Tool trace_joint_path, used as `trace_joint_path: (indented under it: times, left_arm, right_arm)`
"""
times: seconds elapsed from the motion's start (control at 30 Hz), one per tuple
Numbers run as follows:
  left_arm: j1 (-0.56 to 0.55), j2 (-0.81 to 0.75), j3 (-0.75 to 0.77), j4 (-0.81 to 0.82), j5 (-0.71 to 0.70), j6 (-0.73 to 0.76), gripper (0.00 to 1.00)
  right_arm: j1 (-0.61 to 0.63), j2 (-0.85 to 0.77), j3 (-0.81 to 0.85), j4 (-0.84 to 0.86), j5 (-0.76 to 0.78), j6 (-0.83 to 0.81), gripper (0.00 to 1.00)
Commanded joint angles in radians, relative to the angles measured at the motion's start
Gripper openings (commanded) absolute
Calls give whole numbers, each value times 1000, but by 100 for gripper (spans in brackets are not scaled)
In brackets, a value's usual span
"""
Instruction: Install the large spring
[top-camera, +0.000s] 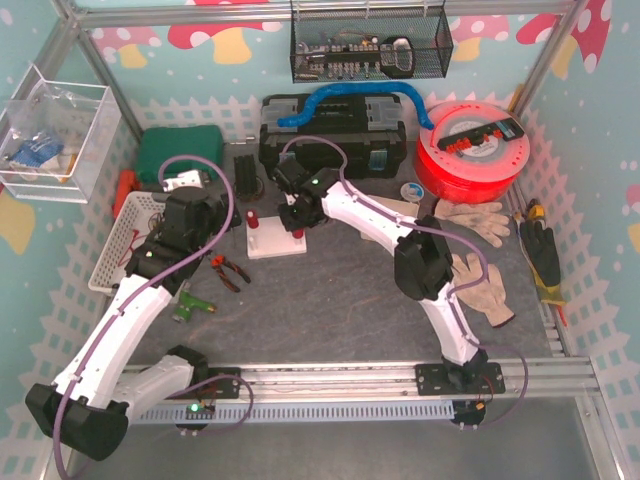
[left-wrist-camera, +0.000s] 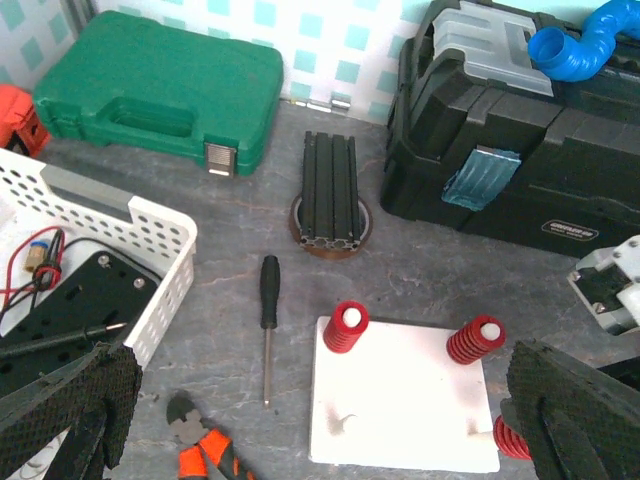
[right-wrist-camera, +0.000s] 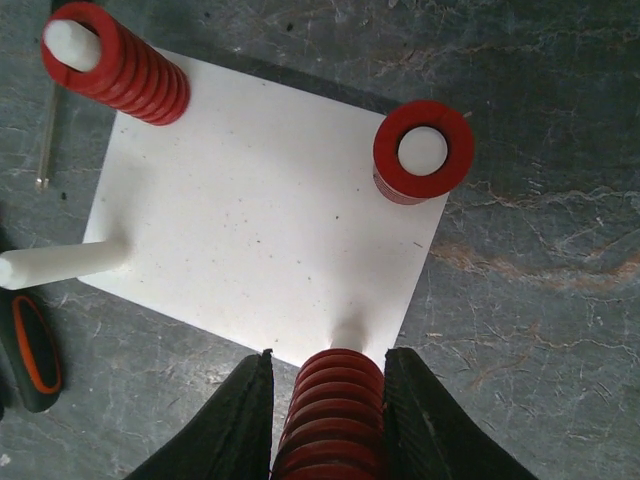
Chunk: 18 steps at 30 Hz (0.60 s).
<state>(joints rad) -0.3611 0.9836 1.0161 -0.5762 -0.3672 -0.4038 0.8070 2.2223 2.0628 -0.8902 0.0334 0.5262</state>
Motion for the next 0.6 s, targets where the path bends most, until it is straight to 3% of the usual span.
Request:
trace_joint_path:
  times: [0.0, 0.1, 0.4, 0.57]
  left_arm:
    - [3, -11, 35, -16, -12, 16, 99]
    - [3, -11, 36, -15, -12, 16, 99]
    - [3, -7, 41, -14, -6, 17, 99]
    - [1, -4, 37, -13, 0, 16, 99]
  right_arm:
    - [4, 47, 37, -7, 17, -19, 7]
    - [4, 76, 52, -8, 16, -26, 10]
    - [4, 126, 91, -9, 8, -20, 32]
    - [4, 101, 98, -24, 7, -7, 53]
